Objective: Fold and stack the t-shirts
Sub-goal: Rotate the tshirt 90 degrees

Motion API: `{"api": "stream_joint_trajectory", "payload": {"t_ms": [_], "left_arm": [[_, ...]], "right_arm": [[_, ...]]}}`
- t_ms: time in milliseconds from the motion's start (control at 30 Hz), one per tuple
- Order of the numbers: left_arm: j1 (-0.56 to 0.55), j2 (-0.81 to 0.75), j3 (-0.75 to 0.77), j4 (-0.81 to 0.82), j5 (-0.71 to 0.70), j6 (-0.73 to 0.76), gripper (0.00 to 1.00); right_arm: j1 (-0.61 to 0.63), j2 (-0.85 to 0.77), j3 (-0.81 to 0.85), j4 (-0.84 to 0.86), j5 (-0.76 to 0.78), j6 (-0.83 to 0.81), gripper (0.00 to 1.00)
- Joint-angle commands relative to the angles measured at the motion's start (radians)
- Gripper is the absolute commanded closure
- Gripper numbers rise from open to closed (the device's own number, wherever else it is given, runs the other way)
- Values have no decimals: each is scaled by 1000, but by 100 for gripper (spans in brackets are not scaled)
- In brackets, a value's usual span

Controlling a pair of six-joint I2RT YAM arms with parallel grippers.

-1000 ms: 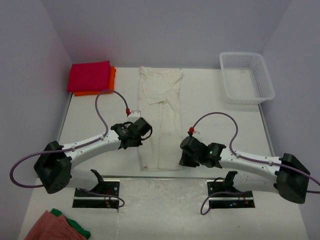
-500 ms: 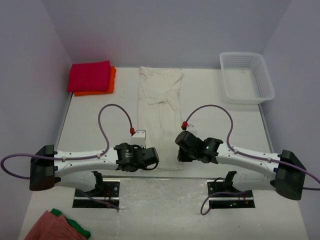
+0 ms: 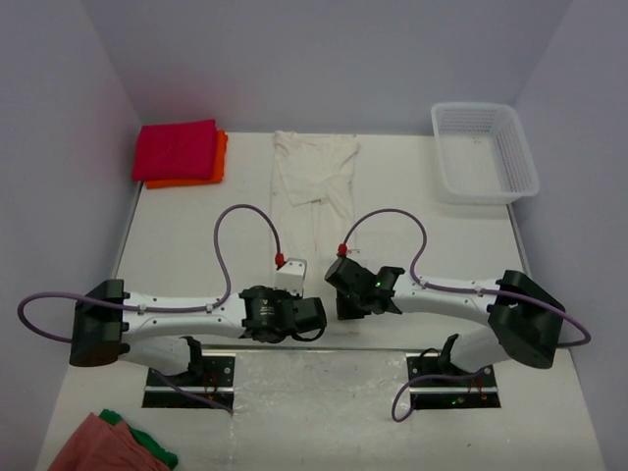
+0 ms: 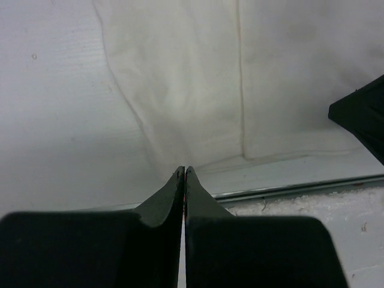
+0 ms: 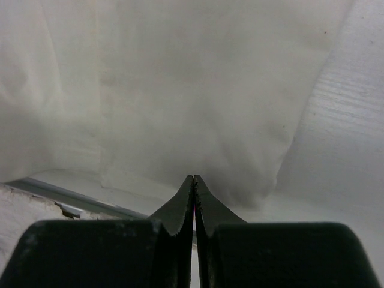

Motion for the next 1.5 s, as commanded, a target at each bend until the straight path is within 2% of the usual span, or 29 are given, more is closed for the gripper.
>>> {"api": "stream_joint_trajectory", "payload": {"t_ms": [0, 267, 533, 833, 967, 1467], "left_arm": [[30, 32, 25, 55, -51, 56, 100], [83, 47, -15, 97, -26, 107, 100], [85, 70, -53, 134, 37, 101, 100], [82, 21, -129, 117, 78, 35, 100], [82, 38, -148, 78, 86, -7, 100], [45, 75, -225, 115, 135, -85, 100]], "right_arm": [[6, 24, 30, 45, -15, -5, 100], [6, 18, -6, 63, -21, 15, 100], [6, 18, -20, 61, -11, 24, 100], [6, 61, -9, 67, -15, 26, 100], [6, 75, -10, 74, -20, 27, 100], [6, 139, -32, 107, -52, 60, 100]]}}
